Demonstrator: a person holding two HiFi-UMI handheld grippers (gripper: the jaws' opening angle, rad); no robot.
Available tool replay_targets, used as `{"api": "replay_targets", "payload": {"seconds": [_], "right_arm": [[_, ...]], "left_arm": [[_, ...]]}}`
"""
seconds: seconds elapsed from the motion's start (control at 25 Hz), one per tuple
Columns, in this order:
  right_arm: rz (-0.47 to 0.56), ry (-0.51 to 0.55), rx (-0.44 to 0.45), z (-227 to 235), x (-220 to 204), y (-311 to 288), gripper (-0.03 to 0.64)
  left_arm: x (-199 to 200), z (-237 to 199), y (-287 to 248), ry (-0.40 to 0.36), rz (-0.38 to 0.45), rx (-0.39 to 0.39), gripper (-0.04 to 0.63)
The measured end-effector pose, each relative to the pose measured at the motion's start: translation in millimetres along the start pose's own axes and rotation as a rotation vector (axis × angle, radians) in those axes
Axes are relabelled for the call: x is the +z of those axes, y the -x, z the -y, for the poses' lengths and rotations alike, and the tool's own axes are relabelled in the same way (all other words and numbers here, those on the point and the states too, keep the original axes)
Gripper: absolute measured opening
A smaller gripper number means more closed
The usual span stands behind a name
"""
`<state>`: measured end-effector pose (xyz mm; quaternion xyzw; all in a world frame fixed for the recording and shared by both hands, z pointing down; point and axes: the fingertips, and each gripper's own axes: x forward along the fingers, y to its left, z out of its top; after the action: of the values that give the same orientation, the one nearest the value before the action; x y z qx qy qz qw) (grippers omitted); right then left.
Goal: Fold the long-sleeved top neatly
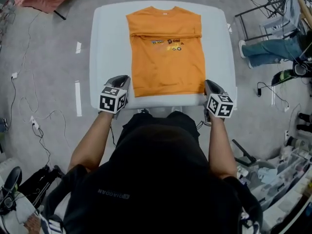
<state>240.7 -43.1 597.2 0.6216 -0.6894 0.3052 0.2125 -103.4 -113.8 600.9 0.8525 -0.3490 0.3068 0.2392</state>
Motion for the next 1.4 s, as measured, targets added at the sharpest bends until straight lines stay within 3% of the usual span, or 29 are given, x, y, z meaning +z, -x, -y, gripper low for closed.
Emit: {"api": "replay_targets", "payload": {"seconds": [0.12, 0.2, 0.36, 0.48, 0.68, 0.96, 1.04, 1.16, 1.4], "right_arm": [[-0.075, -0.001, 0.009, 10, -24, -2, 0.078], [-0.114, -0.021, 0.030, 15, -39, -5, 0.095], [-0.169, -0.076, 0.109, 14, -63, -6, 0.118], [-0.205, -0.060, 0.187, 6, -73, -5, 0.146], [-0.203, -0.054, 0.248, 1, -78, -5, 0.160], [-0.195, -0.205, 0.303, 0, -75, -7, 0.146], [-0.194, -0.229, 0.296, 3, -76, -9, 0.113], [-0.191, -0.241, 0.281, 9, -82, -11, 0.054], [-0.168, -0.263, 0.339, 10, -86, -2, 0.037]], "left_arm": [[-25, 20, -1, -0.011, -0.044, -0.029, 0.024], [-41, 32, -2, -0.022, -0.069, -0.036, 0.102], [-64, 44, -2, 0.054, -0.092, -0.012, 0.133], [-70, 48, -7, 0.116, -0.084, 0.005, 0.147], [-81, 59, -11, 0.103, -0.100, 0.016, 0.156], [-90, 58, -21, 0.051, -0.135, 0.125, 0.145], [-89, 53, -20, 0.057, -0.125, 0.149, 0.035], [-93, 46, -17, 0.111, -0.106, 0.155, 0.021], [-93, 35, -1, 0.227, -0.043, 0.163, 0.015]]}}
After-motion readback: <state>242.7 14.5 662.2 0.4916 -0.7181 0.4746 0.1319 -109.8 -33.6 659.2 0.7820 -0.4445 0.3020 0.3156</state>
